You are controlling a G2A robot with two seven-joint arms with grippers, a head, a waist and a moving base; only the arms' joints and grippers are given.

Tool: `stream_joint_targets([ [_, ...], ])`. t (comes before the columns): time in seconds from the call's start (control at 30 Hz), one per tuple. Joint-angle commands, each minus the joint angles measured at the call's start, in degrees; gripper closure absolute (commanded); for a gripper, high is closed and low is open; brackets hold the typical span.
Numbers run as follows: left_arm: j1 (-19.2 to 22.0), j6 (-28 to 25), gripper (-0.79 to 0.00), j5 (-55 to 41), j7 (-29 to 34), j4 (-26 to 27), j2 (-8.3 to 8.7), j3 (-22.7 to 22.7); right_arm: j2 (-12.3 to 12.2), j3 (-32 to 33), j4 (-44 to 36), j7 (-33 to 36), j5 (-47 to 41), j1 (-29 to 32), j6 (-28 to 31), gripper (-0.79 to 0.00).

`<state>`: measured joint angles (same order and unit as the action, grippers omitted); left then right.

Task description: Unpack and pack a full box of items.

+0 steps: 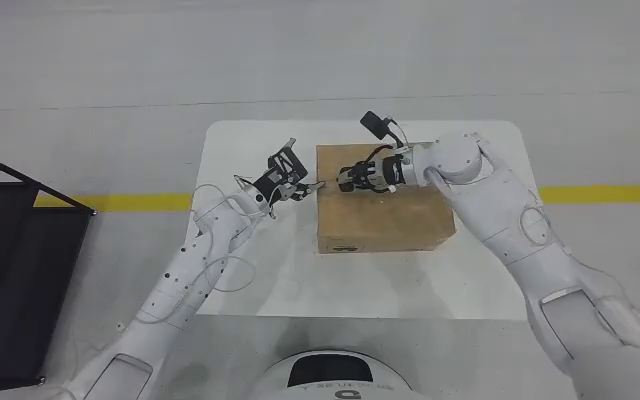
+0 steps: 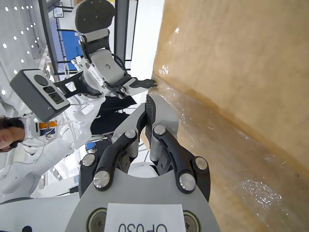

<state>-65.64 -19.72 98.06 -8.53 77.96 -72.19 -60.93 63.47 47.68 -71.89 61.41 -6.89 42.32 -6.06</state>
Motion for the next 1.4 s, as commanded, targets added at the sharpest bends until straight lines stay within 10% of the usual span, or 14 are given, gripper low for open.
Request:
stream_joint_targets([
  [0.0, 0.0, 0.0, -0.785, 0.0, 0.0, 0.0, 0.0, 0.0, 0.0, -0.2, -0.4, -0.3, 0.8, 0.2, -1.0, 0.0],
  [1.37, 0.0, 0.0, -0.785, 0.0, 0.0, 0.0, 0.0, 0.0, -6.5, 15.3, -3.9, 4.2, 15.3, 8.2, -13.3, 0.0],
])
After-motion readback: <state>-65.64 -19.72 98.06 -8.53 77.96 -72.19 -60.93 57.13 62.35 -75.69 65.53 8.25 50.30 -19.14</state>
